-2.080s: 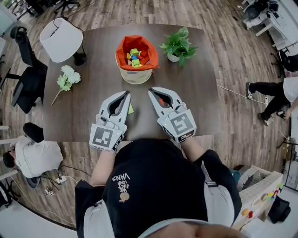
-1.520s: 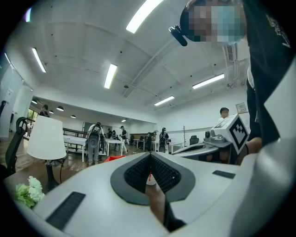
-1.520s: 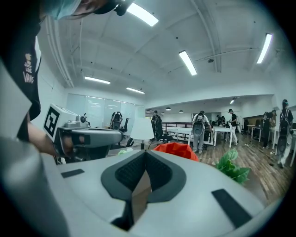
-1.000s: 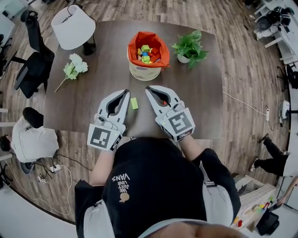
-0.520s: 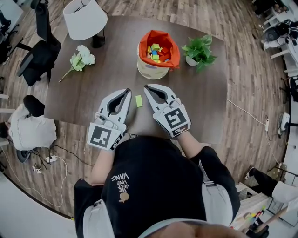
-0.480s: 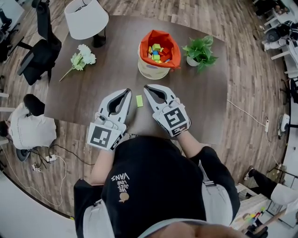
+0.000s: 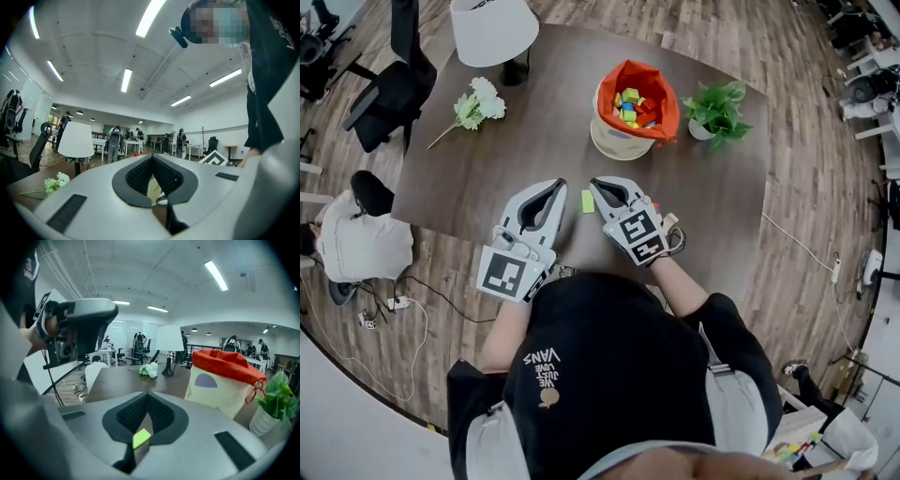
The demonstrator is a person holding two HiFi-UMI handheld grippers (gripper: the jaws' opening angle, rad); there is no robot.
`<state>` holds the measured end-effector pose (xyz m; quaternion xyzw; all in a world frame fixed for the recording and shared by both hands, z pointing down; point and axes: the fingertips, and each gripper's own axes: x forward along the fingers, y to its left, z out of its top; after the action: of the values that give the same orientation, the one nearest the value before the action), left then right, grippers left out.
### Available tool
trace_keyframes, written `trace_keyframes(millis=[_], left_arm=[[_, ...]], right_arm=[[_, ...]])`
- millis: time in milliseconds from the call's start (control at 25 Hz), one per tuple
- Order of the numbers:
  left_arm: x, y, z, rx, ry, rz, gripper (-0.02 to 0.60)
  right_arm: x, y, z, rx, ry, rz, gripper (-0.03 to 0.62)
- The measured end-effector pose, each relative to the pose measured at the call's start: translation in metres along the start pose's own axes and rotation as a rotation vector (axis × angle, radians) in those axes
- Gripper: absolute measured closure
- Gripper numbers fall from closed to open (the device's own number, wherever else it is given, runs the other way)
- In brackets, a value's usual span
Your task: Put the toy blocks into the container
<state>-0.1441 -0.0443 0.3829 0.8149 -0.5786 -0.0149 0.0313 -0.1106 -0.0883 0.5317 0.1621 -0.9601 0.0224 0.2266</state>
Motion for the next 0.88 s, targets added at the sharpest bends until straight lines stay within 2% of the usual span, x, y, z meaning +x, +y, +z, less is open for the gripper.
trace_keyframes(millis=[480, 640, 720, 880], left_arm=[[-0.004, 0.002, -0.003, -0.004, 0.008, 0.026, 0.571], [-0.005, 0.003, -0.004, -0.007, 0.007, 0.031, 0.571], [-0.006, 0.003, -0.004, -0.008, 0.007, 0.034, 0.571], [-0.006, 0.004, -0.003, -0.009, 0.004, 0.036, 0.571]], right_arm=[[0.027, 0.014, -0.049, -0.029, 0.155, 0.079, 0.576], [0.032, 0.022, -0.062, -0.04, 0.216, 0.139, 0.568], [0.034, 0.027, -0.071, -0.053, 0.267, 0.179, 0.476], [0.037, 0.033, -0.086, -0.074, 0.337, 0.227, 0.424]])
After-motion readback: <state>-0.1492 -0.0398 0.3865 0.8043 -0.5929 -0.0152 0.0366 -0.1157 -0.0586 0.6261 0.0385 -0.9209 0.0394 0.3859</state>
